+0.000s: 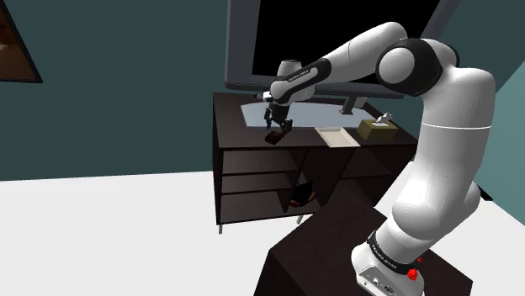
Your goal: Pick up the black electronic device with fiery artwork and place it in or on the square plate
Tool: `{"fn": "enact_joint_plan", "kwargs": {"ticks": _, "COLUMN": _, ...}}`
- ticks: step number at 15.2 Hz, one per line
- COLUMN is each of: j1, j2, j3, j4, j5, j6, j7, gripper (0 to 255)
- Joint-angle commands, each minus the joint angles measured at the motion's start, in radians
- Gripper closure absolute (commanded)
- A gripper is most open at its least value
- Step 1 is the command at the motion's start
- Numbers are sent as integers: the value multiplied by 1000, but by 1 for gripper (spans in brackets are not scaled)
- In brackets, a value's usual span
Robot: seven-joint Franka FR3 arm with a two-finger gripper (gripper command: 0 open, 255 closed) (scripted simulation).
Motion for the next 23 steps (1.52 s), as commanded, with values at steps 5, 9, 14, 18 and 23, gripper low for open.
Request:
{"fn": "enact_joint_plan", "kwargs": {"ticks": 5, "j1": 0, "j2": 36, "j3": 0, "j4": -13, "j5": -3, "j6": 50, "j7": -6, "gripper": 0}}
{"fn": "enact_joint_plan", "kwargs": {"ticks": 9, "j1": 0, "j2": 36, "j3": 0, "j4": -13, "j5": -3, "j6": 50, "j7": -6, "gripper": 0}}
{"fn": "enact_joint_plan", "kwargs": {"ticks": 14, "j1": 0, "j2": 36, "j3": 0, "j4": -13, "j5": -3, "j6": 50, "j7": -6, "gripper": 255}}
{"fn": "enact_joint_plan", "kwargs": {"ticks": 18, "j1": 0, "j2": 37, "j3": 0, "j4": -12, "j5": -3, "j6": 50, "j7": -5, "gripper": 255}}
{"fn": "enact_joint_plan", "kwargs": {"ticks": 23, "j1": -1, "j2": 19, "j3": 1, "j4": -9, "j5": -1, "j6": 29, "j7": -7, "gripper": 255}}
